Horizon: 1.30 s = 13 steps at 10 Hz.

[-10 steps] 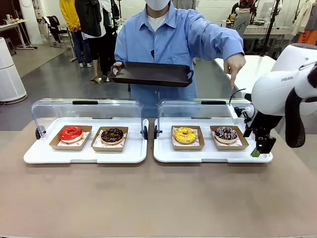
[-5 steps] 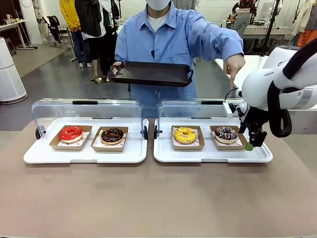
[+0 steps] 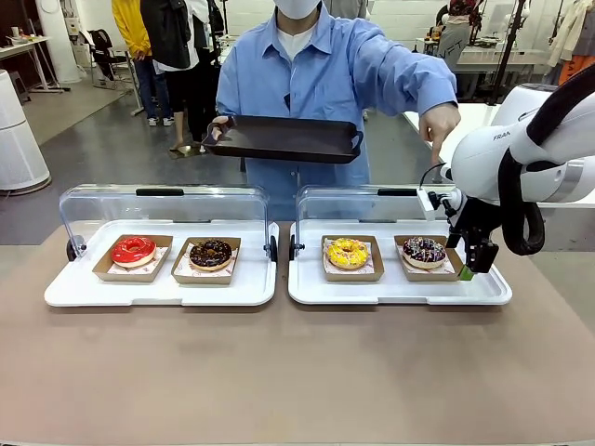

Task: Provide the desired donut to the person.
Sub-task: Pick up and lift the Paper togo box containing the Donut pointed at by the person.

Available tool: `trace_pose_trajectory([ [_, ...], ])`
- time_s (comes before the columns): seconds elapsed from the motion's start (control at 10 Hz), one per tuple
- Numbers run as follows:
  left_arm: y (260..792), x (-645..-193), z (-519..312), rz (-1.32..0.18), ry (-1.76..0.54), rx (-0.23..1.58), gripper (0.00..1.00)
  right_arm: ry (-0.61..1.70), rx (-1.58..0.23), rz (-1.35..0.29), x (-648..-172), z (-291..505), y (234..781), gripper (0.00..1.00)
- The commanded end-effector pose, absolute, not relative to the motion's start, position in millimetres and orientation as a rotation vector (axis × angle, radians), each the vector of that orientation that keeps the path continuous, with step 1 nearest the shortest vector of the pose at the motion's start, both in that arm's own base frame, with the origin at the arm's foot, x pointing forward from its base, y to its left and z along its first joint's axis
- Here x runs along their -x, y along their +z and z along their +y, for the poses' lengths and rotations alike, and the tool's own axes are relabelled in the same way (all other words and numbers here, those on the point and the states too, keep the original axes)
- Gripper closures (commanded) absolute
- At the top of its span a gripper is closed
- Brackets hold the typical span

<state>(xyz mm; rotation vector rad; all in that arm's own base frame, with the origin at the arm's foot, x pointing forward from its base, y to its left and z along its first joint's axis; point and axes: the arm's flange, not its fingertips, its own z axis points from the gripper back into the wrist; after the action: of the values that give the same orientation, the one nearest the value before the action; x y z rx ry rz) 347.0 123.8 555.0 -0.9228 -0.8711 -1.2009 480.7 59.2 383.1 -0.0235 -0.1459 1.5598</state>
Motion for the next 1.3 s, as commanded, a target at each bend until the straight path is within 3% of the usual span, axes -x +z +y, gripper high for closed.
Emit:
trace_pose_trajectory([
  [0.0,557,-347,124,-0.876,-1.207,0.924,0.0,1.561,0.03,-0.144,-475,56,382,0.0],
  [1.2,557,-347,124,-0.876,-1.207,0.924,0.0,1.559,-0.093,-0.14,-528,48,333,0.0],
])
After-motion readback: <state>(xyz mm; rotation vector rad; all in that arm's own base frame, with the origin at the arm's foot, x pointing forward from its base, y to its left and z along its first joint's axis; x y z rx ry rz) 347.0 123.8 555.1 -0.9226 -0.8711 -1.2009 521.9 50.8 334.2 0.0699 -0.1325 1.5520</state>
